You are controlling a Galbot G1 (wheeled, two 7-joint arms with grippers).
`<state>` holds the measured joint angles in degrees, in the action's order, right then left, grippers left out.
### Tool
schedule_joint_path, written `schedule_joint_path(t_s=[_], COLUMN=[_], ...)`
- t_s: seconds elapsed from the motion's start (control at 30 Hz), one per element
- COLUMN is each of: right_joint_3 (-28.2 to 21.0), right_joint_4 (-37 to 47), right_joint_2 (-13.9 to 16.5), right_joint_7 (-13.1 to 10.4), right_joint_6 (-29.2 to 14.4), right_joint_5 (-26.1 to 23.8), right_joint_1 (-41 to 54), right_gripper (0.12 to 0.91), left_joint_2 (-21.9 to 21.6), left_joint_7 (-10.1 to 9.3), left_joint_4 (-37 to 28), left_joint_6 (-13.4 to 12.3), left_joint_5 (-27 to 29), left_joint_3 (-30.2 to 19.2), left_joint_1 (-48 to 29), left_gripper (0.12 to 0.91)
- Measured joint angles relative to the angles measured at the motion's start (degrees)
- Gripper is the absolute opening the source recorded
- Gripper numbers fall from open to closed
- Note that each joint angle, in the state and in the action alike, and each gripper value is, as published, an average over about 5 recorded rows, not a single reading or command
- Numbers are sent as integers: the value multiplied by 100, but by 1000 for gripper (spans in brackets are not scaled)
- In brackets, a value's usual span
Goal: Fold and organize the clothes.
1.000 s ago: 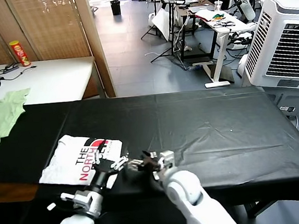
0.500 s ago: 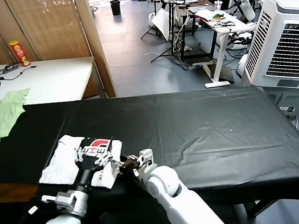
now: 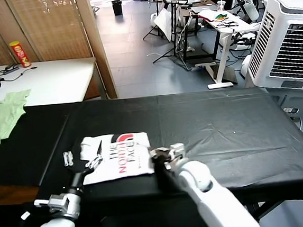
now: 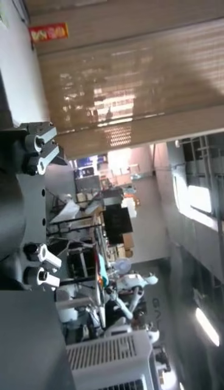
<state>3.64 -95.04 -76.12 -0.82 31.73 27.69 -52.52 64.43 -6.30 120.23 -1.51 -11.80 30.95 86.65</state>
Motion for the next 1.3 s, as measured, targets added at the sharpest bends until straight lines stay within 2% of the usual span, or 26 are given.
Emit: schedule_joint_path(t_s=[0.1, 0.2, 0.33, 0.47, 0.57, 0.63, 0.73, 0.9, 1.0, 1.17, 1.3], right_joint_3=[169, 277, 475, 761, 988, 1140, 1354, 1739, 2004, 2408, 2540], right_joint_4=[-93, -343, -904, -1529, -1910, -2127, -2372, -2643, -2792, -3045, -3234], right_joint_2=[307, 536, 665, 678, 658, 633, 585, 506, 485, 392, 324], right_joint_7=[126, 139, -91, -377, -534, -605, -696, -828, -870, -1010, -1134], right_joint_6=[-74, -89, -144, -420, -696, -927, -1359, -2182, -2508, -2858, -3016], right_joint_5=[-275, -472, -616, -887, -1068, -1214, -1487, -1802, -1880, -2050, -2165], right_joint_1=[-88, -252, -664, -1278, -1782, -2137, -2671, -3515, -3945, -4593, -5041], right_gripper=[130, 199, 410, 627, 752, 786, 797, 798, 798, 798, 798], left_joint_2=[-1, 1, 24, 40, 19, -3, -40, -125, -203, -350, -444], left_joint_7=[3, 45, 89, -76, -147, -195, -306, -646, -804, -845, -815], left_joint_4=[-74, -143, -147, -41, 47, 109, 207, 370, 425, 489, 582], left_joint_6=[-35, -157, -151, -27, -9, 14, 120, 436, 651, 952, 1130], left_joint_5=[-43, -119, -164, -337, -403, -457, -602, -1008, -1262, -1571, -1765], left_joint_3=[25, 46, 70, 39, 21, 10, -13, -29, 29, 226, 439], left_joint_1=[46, 99, 181, 289, 363, 407, 474, 596, 672, 854, 1119], left_gripper=[798, 798, 798, 798, 798, 798, 798, 798, 798, 798, 798])
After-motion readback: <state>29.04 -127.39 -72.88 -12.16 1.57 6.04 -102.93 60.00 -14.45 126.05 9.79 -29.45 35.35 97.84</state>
